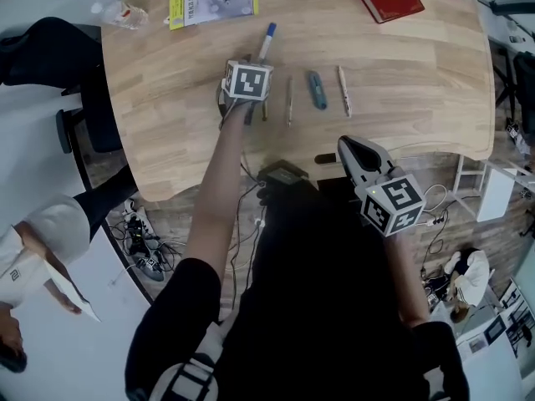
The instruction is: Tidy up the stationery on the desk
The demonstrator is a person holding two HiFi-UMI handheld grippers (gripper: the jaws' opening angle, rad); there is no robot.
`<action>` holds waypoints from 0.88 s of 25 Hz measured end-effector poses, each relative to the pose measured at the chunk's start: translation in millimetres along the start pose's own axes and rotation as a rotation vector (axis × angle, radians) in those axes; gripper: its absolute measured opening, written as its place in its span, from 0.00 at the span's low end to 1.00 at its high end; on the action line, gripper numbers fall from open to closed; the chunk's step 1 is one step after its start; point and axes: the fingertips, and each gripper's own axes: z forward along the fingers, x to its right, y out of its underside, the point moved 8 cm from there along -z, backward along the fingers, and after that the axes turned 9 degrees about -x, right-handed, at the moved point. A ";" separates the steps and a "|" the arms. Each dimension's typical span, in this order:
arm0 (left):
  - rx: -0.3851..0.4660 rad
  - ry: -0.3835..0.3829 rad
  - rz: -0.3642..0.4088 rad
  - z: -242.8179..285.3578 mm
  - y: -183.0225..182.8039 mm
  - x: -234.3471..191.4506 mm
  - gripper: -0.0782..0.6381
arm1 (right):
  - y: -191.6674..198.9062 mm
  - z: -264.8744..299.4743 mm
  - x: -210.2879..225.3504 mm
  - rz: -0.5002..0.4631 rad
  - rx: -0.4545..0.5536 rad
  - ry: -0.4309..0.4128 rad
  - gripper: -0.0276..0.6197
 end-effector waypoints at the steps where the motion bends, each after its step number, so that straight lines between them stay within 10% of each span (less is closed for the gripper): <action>1: -0.013 0.001 0.009 3.9 -1.2 0.3 0.35 | 0.2 0.2 1.0 0.007 0.000 0.005 0.08; 11: -0.057 -0.030 0.044 18.3 -4.1 7.6 0.24 | 1.0 -2.7 9.4 0.026 0.003 0.021 0.08; 22: 0.052 -0.027 -0.128 -19.6 8.9 -7.2 0.23 | -1.6 -6.2 4.6 -0.028 0.012 -0.012 0.08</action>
